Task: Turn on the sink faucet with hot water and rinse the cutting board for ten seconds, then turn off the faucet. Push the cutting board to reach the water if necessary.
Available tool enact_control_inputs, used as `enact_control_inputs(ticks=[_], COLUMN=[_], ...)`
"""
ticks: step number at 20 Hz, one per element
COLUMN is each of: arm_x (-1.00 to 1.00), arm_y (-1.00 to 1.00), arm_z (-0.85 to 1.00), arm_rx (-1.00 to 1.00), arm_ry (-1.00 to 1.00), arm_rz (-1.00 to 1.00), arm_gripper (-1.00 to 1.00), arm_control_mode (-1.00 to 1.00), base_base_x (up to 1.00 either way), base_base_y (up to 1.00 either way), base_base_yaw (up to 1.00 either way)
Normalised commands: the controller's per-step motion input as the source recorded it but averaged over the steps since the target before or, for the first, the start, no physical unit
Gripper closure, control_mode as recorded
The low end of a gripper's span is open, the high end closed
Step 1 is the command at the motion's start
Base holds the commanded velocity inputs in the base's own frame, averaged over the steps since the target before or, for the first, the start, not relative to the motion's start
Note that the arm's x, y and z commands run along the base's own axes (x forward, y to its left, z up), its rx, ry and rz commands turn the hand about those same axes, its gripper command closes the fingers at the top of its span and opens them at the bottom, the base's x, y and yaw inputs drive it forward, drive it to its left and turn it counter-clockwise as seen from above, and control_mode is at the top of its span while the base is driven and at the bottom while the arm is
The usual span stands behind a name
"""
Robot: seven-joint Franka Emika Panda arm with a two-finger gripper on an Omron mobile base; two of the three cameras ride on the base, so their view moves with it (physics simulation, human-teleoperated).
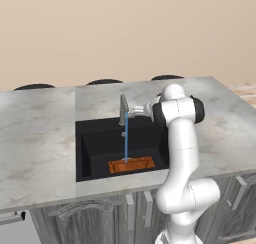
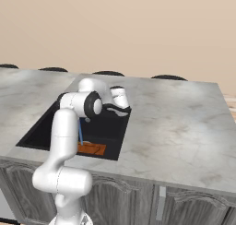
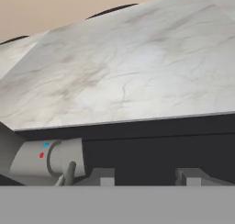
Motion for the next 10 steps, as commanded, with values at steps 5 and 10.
enact_control_inputs(ticks=[5,10], arm_x=[0.05,0.04], arm_y=[0.50,0.54], arm_z=[0.00,0.00], arm_rx=[-0.01,-0.02], arm_ry=[0.00,0.00], arm_rz=[0.00,0.00], arm_gripper=[-1.00,-1.00], arm_control_mode=[-1.00,-1.00], base_base_x=[0.00,0.00], base_base_y=[0.00,0.00], base_base_yaw=[0.00,0.00])
